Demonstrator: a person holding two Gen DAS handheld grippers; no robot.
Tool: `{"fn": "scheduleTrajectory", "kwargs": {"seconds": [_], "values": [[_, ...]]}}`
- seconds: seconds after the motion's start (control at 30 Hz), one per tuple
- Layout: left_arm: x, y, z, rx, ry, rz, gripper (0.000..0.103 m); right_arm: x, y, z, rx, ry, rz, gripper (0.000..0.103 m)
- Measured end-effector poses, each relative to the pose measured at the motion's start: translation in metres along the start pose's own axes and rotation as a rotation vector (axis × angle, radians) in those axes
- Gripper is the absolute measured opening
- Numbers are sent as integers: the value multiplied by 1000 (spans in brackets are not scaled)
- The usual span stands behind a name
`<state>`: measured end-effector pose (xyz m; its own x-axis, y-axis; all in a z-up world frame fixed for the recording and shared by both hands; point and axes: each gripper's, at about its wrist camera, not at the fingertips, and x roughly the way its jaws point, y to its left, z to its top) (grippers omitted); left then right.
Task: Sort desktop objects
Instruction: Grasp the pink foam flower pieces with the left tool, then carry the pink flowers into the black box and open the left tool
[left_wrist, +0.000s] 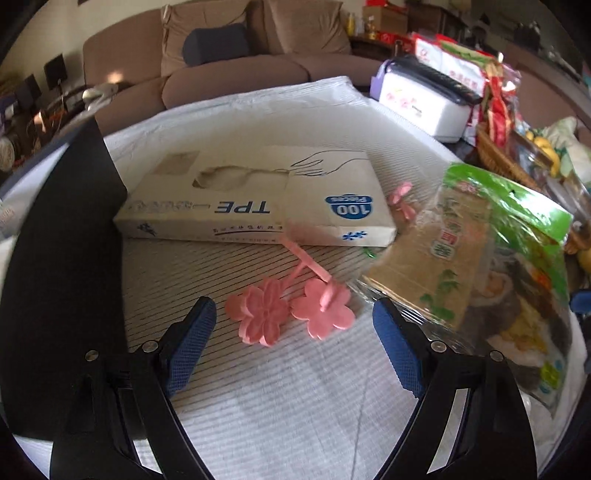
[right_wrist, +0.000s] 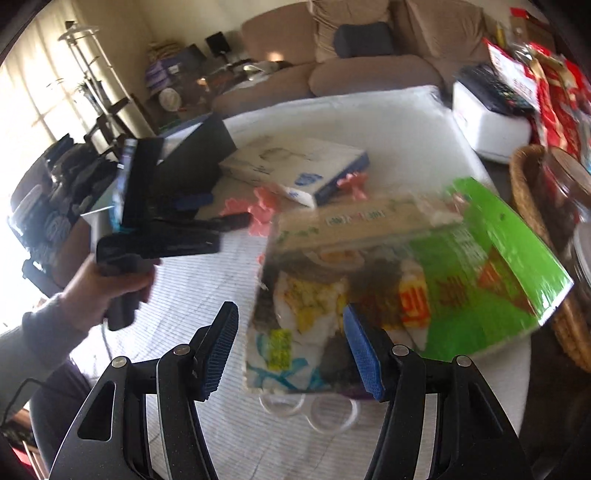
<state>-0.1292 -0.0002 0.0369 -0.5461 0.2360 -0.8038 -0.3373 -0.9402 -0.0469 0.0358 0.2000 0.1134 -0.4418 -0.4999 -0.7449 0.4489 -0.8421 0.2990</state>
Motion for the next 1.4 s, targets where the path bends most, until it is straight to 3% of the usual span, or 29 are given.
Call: {"fn": "scheduleTrajectory", "kwargs": {"seconds": [0.07, 0.1, 0.17, 0.27, 0.43, 0.67, 0.77, 1.0, 1.17, 1.4], "values": [[6, 4, -1, -27, 4, -7, 82, 5, -2, 3, 3, 6, 16, 62], [9, 6, -1, -38, 3, -11, 72, 7, -4, 3, 11, 11, 26, 62], [12, 8, -3, -59, 7, -18, 63, 11, -8, 4, 32, 21, 45, 62], [17, 6, -6, -67, 18, -22, 62, 13, -10, 5, 39, 25, 49, 62], [14, 7, -6, -90, 10, -22, 47, 12, -12, 4, 56, 25, 55, 62], [6, 4, -4, -88, 11, -50, 13, 13, -10, 5, 55, 28, 42, 62], [-5, 4, -6, -99, 2, -79, 5, 12, -9, 5, 52, 20, 34, 62], [-52, 13, -28, -179, -17, -168, 5, 12, -6, 15, 56, -9, 56, 62], [-92, 21, -44, -222, -41, -225, 5, 41, 27, 58, -62, -17, 36, 57], [-119, 36, -50, -233, -64, -226, 5, 131, 78, 114, -274, 50, -85, 28]]}}
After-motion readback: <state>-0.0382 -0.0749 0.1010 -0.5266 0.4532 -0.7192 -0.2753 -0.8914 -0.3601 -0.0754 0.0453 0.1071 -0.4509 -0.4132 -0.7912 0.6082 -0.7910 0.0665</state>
